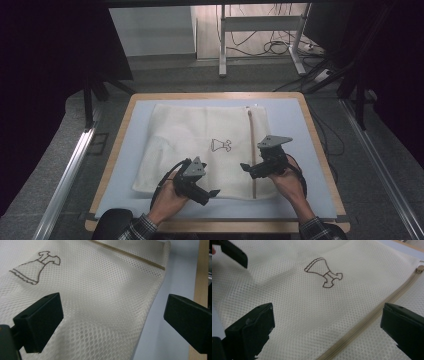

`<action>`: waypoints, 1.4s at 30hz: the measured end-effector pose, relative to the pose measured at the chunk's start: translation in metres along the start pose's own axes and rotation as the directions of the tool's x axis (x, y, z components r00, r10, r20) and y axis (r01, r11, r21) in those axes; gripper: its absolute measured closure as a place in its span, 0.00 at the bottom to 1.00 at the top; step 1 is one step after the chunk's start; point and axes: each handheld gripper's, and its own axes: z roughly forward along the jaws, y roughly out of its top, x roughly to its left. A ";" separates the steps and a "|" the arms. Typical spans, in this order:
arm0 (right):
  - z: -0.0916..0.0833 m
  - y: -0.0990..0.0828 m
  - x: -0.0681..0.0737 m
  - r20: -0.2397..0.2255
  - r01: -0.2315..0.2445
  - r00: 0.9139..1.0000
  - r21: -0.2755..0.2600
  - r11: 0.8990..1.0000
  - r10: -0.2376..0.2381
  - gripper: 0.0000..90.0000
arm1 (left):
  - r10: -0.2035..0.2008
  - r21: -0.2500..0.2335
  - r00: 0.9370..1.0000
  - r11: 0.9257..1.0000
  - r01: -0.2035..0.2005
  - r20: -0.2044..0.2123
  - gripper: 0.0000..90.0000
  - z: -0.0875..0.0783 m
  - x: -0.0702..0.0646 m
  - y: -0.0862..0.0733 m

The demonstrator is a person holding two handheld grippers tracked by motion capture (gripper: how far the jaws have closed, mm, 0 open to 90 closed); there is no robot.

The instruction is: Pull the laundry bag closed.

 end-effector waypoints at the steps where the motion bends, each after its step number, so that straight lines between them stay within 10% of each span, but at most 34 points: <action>1: -0.001 -0.001 0.002 -0.003 -0.001 1.000 0.003 1.000 0.001 0.00 | 0.000 0.000 1.000 1.000 0.000 -0.003 0.03 -0.002 0.001 -0.001; 18: -0.032 -0.030 0.021 0.017 -0.016 1.000 -0.046 0.999 0.017 0.00 | -0.017 -0.001 0.999 1.000 0.017 -0.051 0.02 -0.017 0.002 -0.016; 42: -0.066 -0.065 0.025 0.071 -0.070 0.995 0.019 0.997 0.068 0.00 | -0.010 -0.003 0.994 1.000 0.010 -0.112 0.02 -0.032 -0.004 -0.030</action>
